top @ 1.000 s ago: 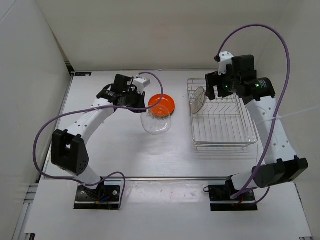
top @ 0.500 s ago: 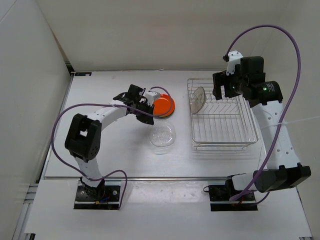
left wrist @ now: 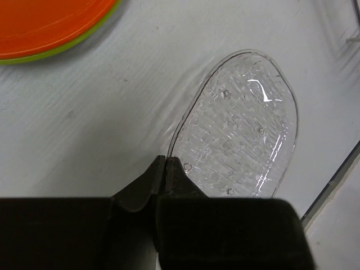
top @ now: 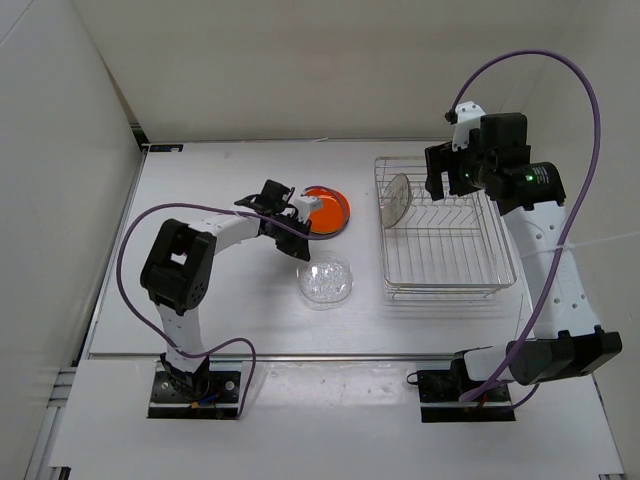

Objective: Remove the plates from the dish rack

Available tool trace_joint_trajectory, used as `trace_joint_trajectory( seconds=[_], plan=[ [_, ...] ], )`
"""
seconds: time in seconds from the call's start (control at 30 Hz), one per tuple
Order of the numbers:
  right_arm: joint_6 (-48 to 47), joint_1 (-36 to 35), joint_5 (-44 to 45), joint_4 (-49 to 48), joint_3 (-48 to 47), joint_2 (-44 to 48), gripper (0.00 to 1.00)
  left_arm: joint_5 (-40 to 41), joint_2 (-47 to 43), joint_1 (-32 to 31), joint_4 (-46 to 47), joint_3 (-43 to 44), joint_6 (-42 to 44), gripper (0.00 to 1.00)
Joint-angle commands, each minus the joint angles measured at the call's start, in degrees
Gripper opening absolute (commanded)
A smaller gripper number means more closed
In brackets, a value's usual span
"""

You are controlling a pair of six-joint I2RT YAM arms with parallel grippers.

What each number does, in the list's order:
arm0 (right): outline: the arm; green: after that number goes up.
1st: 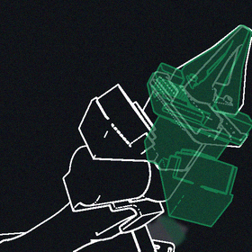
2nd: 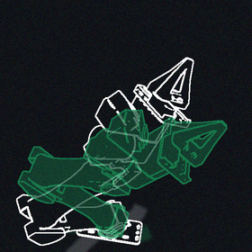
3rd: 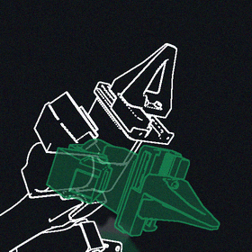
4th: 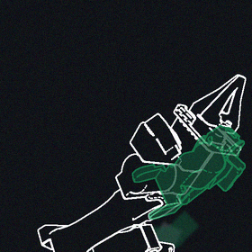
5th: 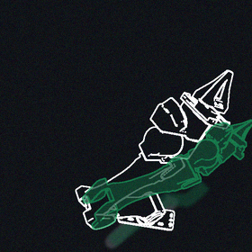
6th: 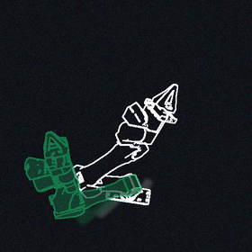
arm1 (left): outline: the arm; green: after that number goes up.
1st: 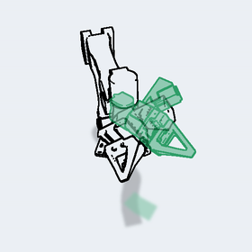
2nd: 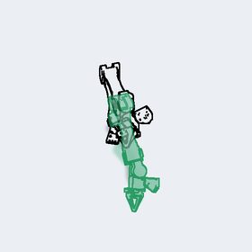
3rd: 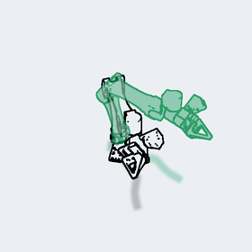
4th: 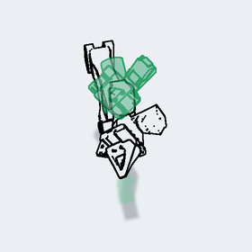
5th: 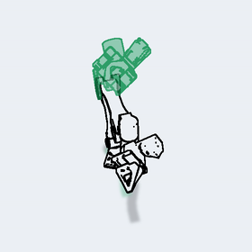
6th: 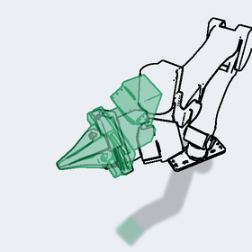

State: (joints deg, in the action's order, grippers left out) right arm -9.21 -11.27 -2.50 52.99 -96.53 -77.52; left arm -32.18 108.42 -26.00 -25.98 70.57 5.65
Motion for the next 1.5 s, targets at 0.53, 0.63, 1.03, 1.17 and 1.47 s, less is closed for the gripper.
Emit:
trace_joint_trajectory(
  seconds=[0.53, 0.63, 1.03, 1.17, 1.47],
  plan=[
    [-0.4, 0.2, -0.2, -1.4, 1.0, 1.8, 0.85, -2.8, 4.3, 0.2, 3.0, 2.2, 1.9, 0.32],
    [-0.4, 0.2, -0.7, -1.4, 1.5, 1.8, 0.85, -2.8, 3.8, 0.8, 3.0, 2.7, 1.9, 0.34],
    [0.2, 0.2, -0.1, -1.9, 1.5, -0.4, 0.87, -1.8, -5.1, 2.4, -1.7, 4.7, 1.9, 0.65],
    [0.8, 0.2, 3.7, -3.1, 2.8, -2.6, 0.87, 0.4, -5.9, 3.1, -9.8, 11.5, 5.4, 0.70],
    [1.3, -2.0, 7.6, -1.4, -6.3, -14.7, 0.79, 4.2, -15.9, 6.2, -18.9, 19.7, 6.0, 0.86]
  ],
)
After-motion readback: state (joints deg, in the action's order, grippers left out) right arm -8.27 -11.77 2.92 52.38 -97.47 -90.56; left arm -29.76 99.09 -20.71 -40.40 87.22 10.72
